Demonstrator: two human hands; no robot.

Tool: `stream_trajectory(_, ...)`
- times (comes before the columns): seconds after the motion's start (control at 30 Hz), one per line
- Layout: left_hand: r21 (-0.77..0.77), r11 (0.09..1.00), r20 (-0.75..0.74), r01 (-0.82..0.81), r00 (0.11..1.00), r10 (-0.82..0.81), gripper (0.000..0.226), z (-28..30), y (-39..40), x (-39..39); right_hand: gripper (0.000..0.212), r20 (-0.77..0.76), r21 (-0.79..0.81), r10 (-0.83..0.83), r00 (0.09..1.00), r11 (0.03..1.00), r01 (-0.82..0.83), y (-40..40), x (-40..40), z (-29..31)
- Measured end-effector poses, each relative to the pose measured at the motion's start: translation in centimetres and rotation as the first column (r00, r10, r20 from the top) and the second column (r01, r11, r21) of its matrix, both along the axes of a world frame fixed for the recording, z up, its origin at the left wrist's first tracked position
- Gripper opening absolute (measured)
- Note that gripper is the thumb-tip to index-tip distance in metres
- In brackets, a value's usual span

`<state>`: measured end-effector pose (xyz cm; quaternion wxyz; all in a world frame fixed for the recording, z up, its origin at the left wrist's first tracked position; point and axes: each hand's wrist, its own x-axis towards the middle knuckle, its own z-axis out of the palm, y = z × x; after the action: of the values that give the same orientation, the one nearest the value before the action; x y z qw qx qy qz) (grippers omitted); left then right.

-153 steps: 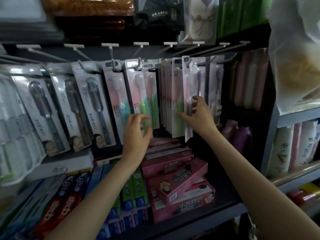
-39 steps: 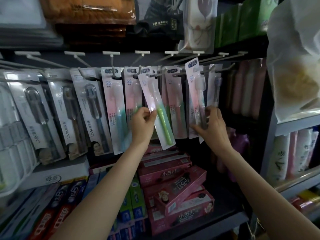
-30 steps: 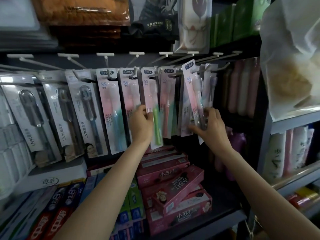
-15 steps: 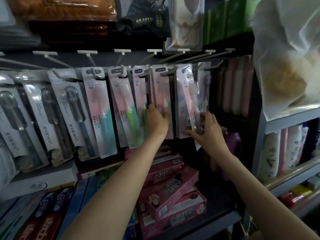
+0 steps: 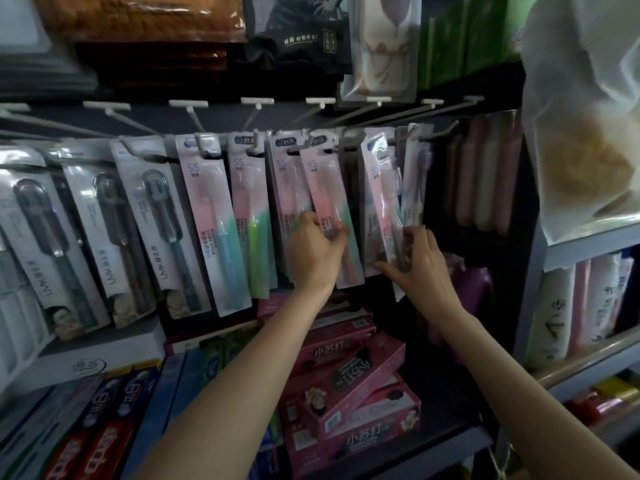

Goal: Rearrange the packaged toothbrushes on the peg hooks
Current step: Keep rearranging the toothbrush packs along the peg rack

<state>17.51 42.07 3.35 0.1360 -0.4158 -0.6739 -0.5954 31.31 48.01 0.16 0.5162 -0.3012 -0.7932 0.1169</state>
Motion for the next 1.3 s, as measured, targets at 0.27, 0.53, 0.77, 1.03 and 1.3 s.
stream_trajectory(0.27, 0.023, 1.000, -0.163, 0.012, 0.987, -0.008, 0.034, -3.6, -4.7, -1.7, 0.063, 0.020, 0.006, -0.034, 0.999, 0.999, 0.034, -0.7, -0.8, -0.4)
stream_trajectory(0.53, 0.079, 0.996, -0.165, -0.048, 0.984, 0.061, 0.044, -2.3, -6.9, -3.9, 0.062, 0.068, -0.020, -0.121, 0.990, 0.992, 0.123, -1.3, -2.0, -1.2)
stream_trajectory(0.77, 0.027, 1.000, -0.202, 0.000, 0.979, 0.006, 0.036, -2.7, -6.9, -3.5, 0.061, 0.067, -0.068, -0.102, 0.993, 0.992, 0.107, -1.1, -2.0, -0.6)
stream_trajectory(1.03, 0.065, 0.996, -0.306, 0.058, 0.951, -0.035, 0.039, -1.5, -3.7, -0.1, 0.063, 0.015, -0.068, -0.072, 0.997, 0.995, 0.072, -1.2, -0.4, -1.1)
stream_trajectory(1.3, -0.010, 0.997, -0.147, -0.074, 0.987, 0.071, 0.038, -4.1, -5.2, -2.6, 0.060, -0.010, -0.065, -0.061, 0.998, 0.996, 0.060, -0.8, 0.1, -1.0)
